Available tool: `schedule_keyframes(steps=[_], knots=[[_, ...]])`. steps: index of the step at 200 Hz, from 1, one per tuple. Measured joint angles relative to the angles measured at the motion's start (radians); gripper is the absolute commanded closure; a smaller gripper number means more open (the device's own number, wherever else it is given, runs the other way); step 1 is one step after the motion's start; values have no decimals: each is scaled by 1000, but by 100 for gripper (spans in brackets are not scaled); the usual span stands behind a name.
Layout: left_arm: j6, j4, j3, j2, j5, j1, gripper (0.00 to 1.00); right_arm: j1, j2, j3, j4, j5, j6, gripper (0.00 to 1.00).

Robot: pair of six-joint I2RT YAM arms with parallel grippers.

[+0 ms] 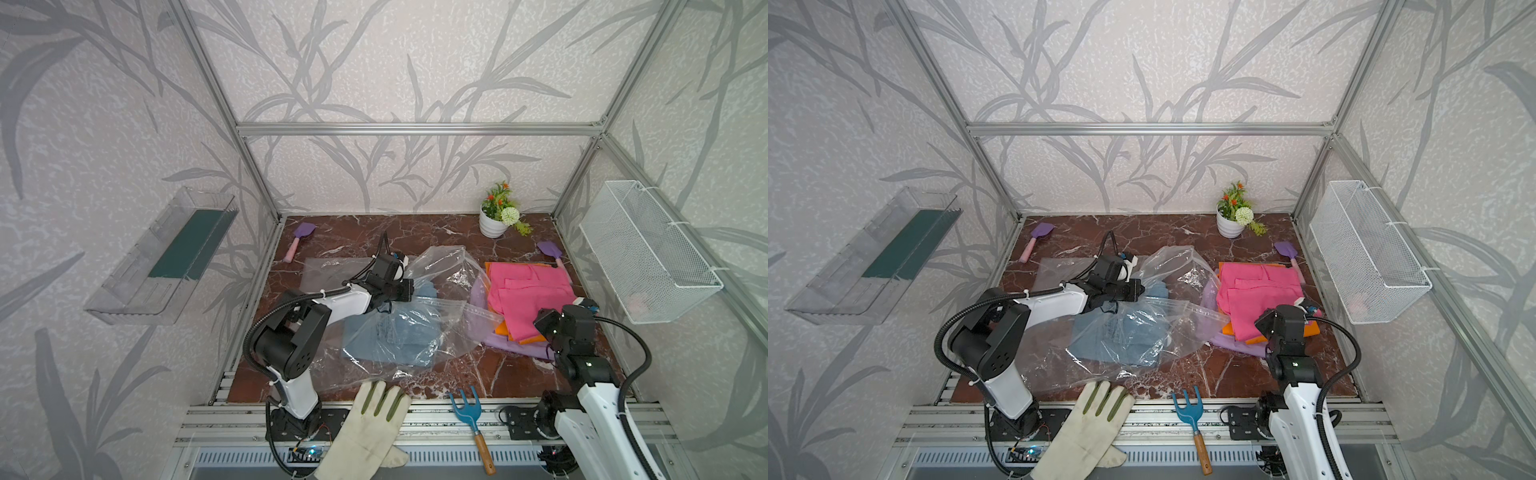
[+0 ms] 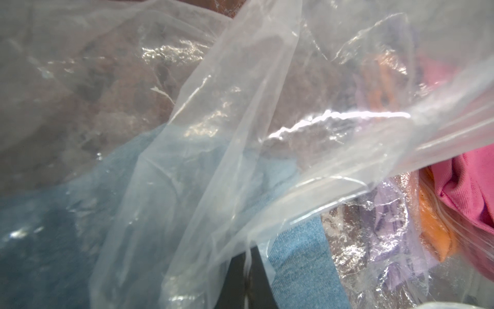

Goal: Take the trousers out of the vacuum bag
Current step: Place the trousers at the center of the board.

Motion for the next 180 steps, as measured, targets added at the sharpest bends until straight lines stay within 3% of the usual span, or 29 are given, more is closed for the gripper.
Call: schedule_keyframes(steps=[25, 53, 123, 180], knots=[[0, -6, 3, 0, 3, 0, 100, 0, -55, 0, -71, -35, 21, 14], [1, -14, 16, 0, 5, 0, 100, 0, -116, 38, -175, -50, 29, 3], [0, -15, 29, 0, 13, 0, 100, 1, -180, 185, -346, -56, 23, 0], [0, -16, 33, 0, 13, 0, 100, 1, -196, 273, -341, -103, 20, 1]])
